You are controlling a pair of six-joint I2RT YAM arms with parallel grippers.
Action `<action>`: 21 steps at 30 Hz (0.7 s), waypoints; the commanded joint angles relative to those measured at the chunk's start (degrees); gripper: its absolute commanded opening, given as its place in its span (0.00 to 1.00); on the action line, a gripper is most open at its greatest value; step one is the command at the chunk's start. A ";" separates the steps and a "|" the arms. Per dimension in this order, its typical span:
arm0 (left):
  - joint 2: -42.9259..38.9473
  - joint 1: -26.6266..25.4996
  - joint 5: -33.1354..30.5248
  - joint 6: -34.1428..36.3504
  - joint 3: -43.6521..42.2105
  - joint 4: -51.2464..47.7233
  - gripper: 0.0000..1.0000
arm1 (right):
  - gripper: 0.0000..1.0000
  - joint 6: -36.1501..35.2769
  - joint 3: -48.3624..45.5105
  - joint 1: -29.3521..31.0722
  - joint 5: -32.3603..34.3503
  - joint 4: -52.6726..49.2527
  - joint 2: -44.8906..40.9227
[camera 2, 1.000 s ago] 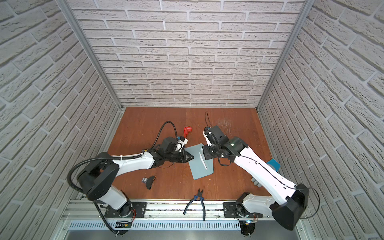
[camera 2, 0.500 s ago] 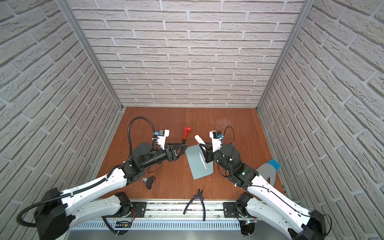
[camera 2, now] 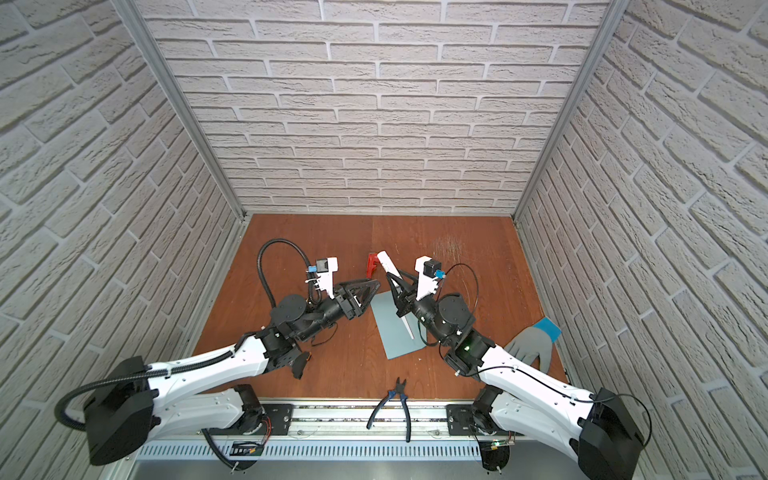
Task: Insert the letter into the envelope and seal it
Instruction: 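Close the left gripper on the glue stick while the right gripper releases it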
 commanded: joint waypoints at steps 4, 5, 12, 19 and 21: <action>1.63 -0.09 -0.03 -0.86 4.36 8.27 0.81 | 0.06 -1.43 -1.29 1.88 0.98 10.10 0.45; 1.84 -0.01 0.03 -0.81 4.62 8.36 0.81 | 0.06 -1.62 -1.29 2.07 0.92 10.13 0.58; 3.72 0.25 1.36 -0.92 6.74 7.57 0.76 | 0.05 -2.83 -2.08 3.01 0.02 12.28 1.12; 6.75 0.97 3.88 -2.93 8.36 9.08 0.64 | 0.05 -3.81 -2.17 3.65 -1.21 12.59 1.66; 7.21 1.19 4.26 -3.65 8.26 10.10 0.60 | 0.06 -3.99 -2.34 3.75 -1.62 12.76 1.90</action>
